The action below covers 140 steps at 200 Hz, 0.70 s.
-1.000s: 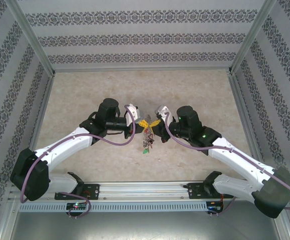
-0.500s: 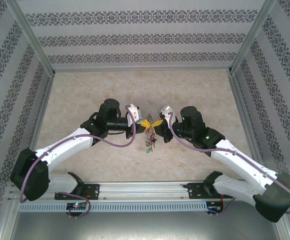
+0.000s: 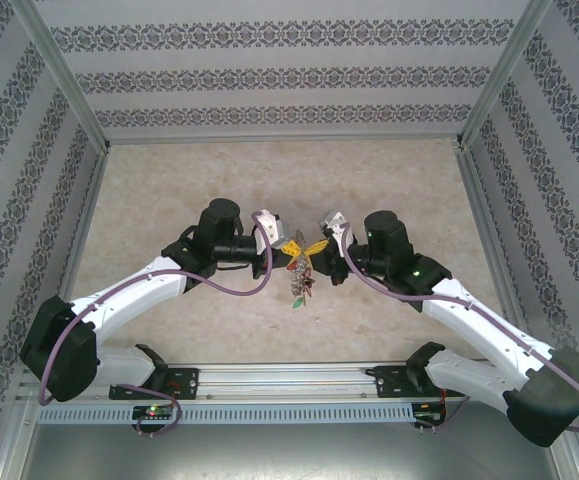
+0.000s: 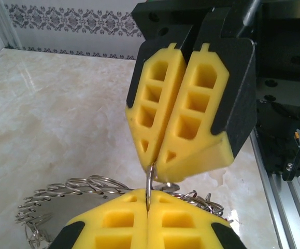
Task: Put the keys on the keyring
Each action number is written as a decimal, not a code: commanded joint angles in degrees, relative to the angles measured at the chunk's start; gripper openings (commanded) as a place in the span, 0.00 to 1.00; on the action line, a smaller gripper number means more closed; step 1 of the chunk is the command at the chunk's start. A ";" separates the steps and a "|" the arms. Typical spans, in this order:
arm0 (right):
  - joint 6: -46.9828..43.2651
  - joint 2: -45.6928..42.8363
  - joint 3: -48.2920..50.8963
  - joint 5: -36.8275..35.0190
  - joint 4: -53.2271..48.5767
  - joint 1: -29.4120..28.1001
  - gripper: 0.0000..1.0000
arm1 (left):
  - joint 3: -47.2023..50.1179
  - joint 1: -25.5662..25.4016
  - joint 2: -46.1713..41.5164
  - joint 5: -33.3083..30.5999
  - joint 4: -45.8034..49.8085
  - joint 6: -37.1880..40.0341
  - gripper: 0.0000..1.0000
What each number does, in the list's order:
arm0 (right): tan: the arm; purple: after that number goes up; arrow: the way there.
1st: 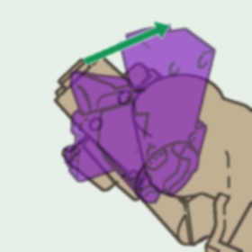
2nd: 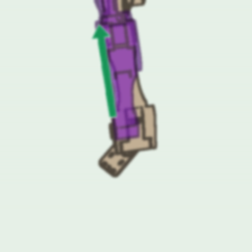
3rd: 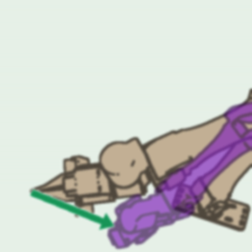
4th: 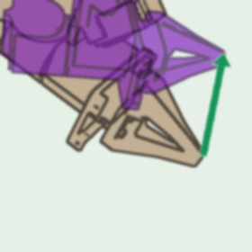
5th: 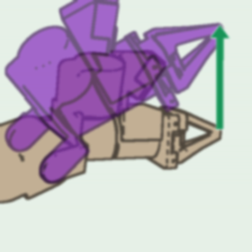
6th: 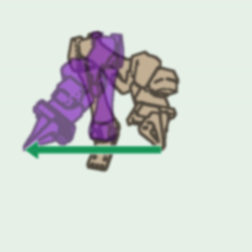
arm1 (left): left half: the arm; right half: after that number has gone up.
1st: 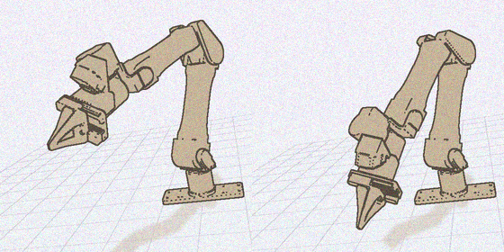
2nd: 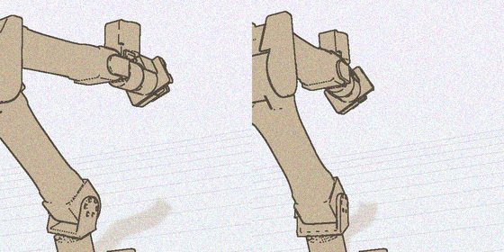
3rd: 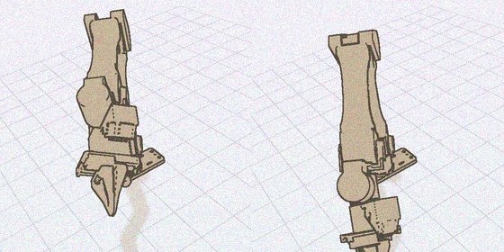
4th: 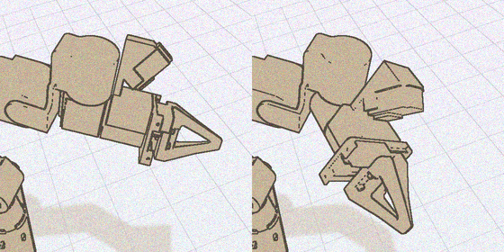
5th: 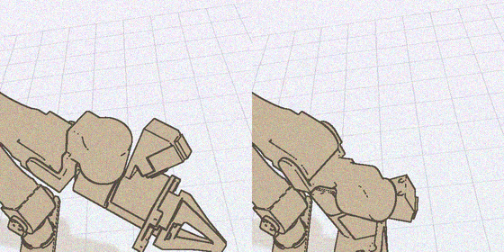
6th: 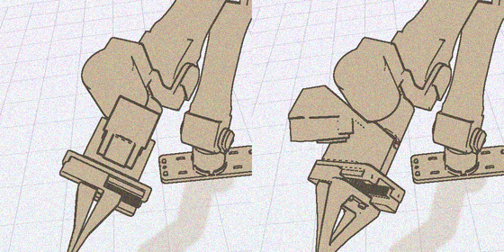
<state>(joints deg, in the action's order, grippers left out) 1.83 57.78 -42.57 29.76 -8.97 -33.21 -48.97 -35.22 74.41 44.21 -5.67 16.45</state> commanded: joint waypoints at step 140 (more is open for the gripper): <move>-8.69 -2.84 1.02 2.29 3.30 1.31 0.25 | -1.17 0.58 -2.26 4.22 -1.89 1.17 0.00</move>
<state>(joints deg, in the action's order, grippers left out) -2.50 54.30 -40.93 29.67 -8.14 -31.64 -48.88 -35.14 73.01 44.97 -5.65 16.47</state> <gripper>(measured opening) 0.254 0.057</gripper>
